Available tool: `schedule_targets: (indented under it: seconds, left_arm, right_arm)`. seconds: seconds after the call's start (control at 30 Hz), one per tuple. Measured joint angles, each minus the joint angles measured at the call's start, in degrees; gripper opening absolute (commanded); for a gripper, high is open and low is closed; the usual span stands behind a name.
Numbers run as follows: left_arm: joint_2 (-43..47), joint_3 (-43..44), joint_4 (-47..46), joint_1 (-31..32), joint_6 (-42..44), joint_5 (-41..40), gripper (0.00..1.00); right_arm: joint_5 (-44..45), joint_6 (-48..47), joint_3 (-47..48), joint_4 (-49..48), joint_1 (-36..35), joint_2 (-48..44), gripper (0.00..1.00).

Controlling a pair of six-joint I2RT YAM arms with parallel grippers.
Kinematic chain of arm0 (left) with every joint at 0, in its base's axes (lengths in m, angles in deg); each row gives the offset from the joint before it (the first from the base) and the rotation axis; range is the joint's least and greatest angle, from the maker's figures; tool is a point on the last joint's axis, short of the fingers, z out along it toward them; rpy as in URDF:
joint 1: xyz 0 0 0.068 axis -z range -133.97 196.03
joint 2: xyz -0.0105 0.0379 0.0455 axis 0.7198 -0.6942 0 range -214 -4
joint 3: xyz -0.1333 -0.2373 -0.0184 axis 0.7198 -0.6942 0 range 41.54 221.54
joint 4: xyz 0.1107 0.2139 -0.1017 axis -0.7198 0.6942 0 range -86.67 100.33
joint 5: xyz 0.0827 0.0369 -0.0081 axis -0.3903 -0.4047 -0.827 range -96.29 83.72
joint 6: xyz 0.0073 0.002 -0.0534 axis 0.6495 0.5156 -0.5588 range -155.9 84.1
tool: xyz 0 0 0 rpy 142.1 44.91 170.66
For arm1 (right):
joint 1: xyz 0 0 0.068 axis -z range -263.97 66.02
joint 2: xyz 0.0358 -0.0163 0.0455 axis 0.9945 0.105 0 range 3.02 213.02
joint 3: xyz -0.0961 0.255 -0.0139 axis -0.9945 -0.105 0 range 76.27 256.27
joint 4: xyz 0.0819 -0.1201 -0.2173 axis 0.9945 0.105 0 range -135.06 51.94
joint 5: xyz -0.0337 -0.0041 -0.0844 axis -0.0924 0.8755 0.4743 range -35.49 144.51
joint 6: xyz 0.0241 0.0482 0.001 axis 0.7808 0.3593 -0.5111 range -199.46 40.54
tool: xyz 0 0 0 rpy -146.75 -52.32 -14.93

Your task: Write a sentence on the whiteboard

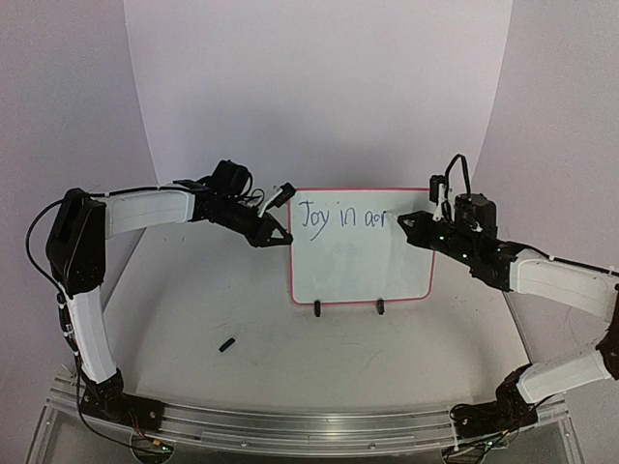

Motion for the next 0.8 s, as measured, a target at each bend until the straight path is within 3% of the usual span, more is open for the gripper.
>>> schedule_targets:
  seconds: [0.8]
  left_arm:
    - [0.00,0.29,0.40,0.22,0.02,-0.40,0.00]
  right_arm:
    - [1.54,1.05,-3.34,2.10,0.00,-2.10,0.00]
